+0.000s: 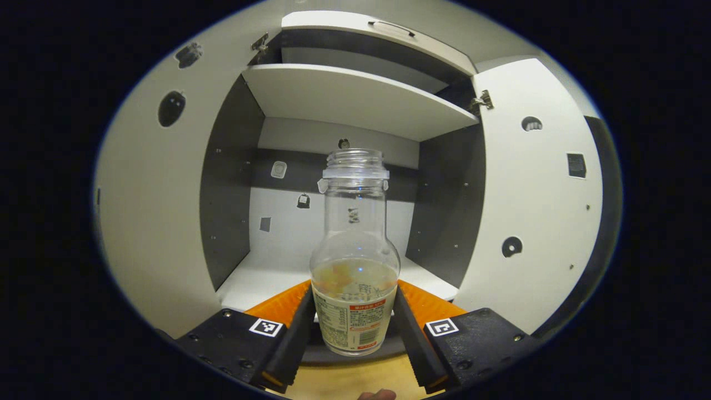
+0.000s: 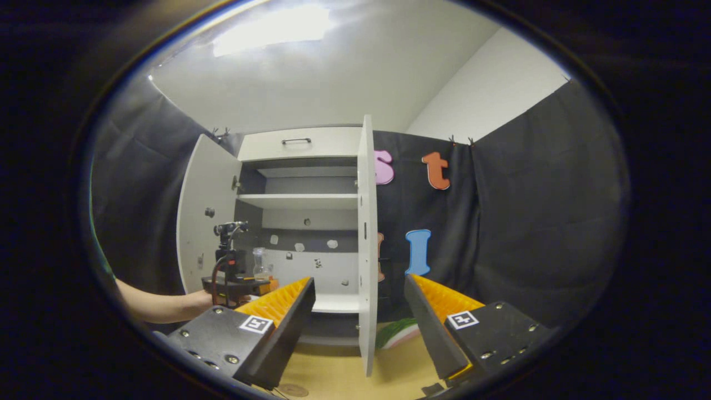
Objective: Grasp the bottle in the cabinet with the left hand and place it on the coaster, then close the right door with the right hand and the left door with the left hand.
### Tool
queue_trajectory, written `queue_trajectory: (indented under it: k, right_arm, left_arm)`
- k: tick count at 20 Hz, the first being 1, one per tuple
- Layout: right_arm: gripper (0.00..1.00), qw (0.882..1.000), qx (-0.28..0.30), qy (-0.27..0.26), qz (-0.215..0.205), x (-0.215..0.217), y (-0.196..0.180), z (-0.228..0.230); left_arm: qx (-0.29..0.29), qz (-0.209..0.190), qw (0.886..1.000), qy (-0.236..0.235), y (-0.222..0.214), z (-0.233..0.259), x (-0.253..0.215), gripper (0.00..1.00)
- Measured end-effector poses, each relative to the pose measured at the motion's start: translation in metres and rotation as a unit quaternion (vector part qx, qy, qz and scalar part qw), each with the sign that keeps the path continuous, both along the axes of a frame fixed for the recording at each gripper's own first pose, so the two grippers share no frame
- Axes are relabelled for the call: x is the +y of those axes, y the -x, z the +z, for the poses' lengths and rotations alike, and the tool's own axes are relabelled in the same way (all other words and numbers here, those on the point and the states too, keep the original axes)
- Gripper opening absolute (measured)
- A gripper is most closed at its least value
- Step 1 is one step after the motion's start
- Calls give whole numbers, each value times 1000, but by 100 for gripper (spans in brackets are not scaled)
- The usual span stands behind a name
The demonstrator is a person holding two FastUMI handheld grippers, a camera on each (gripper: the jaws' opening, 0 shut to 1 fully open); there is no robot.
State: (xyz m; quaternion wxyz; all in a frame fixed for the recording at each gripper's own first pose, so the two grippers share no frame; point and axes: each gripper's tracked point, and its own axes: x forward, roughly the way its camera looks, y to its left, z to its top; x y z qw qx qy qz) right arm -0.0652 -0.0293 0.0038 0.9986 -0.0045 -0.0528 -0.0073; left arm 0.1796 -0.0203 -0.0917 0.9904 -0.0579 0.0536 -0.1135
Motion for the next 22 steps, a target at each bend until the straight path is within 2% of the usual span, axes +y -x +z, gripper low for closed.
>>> queue_trajectory:
  k: [1, 2, 4, 5, 6, 8, 10, 12, 16, 19, 22]
  right_arm:
    - [93, 1000, 1, -1, 3, -3, 0, -3]
    - [98, 1000, 2, -3, 6, -5, 0, -5]
    - [98, 1000, -2, -4, 12, -6, 3, -4]
    - [98, 1000, -1, -5, 15, -5, 2, -6]
    - [98, 1000, 0, -6, 18, -4, 2, -7]
    - [98, 1000, 3, -9, 26, -1, 3, -10]
    - [98, 999, 6, -14, 30, 2, 1, -13]
    - [98, 1000, 8, -21, 15, -8, -4, -13]
    - [98, 999, 8, -30, 14, -13, -14, -8]
    - [98, 999, 7, -35, 7, -23, -16, -8]
    - [98, 998, 23, -53, 18, -20, -17, -17]
  left_arm:
    - [0, -4, 1000, 3, 17, -2, -3, 78]
    - [-7, -2, 1000, 9, 34, -5, -2, 80]
    - [-14, 2, 1000, 9, 65, -23, -5, 78]
    - [-25, 17, 1000, 0, 76, -31, -4, 79]
    - [-37, 15, 999, -13, 89, -44, -6, 79]
    - [-36, -1, 998, -54, 115, -79, -20, 80]
    - [-14, -24, 997, -70, 138, -121, -39, 80]
    - [-1, -46, 997, -62, 161, -152, -57, 80]
    - [17, -86, 995, -46, 193, -213, -85, 80]
    - [45, -90, 994, -45, 202, -255, -85, 80]
    - [67, -97, 993, -27, 207, -285, -87, 80]
